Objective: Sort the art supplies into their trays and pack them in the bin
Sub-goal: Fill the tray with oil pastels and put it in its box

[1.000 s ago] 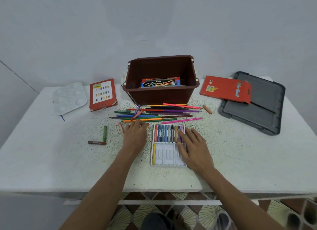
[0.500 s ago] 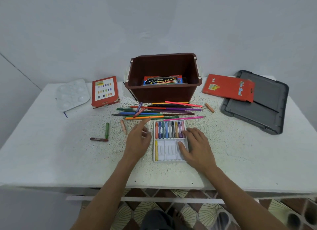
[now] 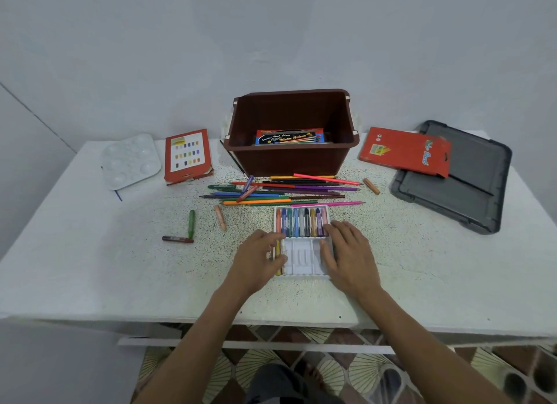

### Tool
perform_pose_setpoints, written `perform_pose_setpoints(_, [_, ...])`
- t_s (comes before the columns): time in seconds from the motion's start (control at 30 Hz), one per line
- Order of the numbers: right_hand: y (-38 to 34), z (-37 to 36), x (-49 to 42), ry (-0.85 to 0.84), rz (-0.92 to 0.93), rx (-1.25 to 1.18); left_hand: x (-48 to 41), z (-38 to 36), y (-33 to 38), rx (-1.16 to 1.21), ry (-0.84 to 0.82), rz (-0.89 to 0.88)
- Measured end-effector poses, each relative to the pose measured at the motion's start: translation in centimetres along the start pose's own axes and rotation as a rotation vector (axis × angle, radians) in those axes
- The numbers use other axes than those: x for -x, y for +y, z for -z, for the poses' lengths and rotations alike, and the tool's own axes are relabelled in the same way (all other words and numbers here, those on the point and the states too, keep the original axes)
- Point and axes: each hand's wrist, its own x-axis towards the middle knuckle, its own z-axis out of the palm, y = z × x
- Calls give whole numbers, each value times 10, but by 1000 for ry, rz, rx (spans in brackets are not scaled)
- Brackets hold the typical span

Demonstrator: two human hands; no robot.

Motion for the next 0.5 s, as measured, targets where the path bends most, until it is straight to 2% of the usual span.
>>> perform_pose_setpoints(0.13, [1, -1, -1, -16, -6, 12, 0, -5, -12, -80, 42, 13])
perform_pose_setpoints(0.3, [1, -2, 0, -33, 6, 23, -4, -2, -10, -166, 9, 157])
perform_pose_setpoints(0.5, [-7, 9, 2, 84, -23, -87, -10, 3, -12, -182, -51, 240])
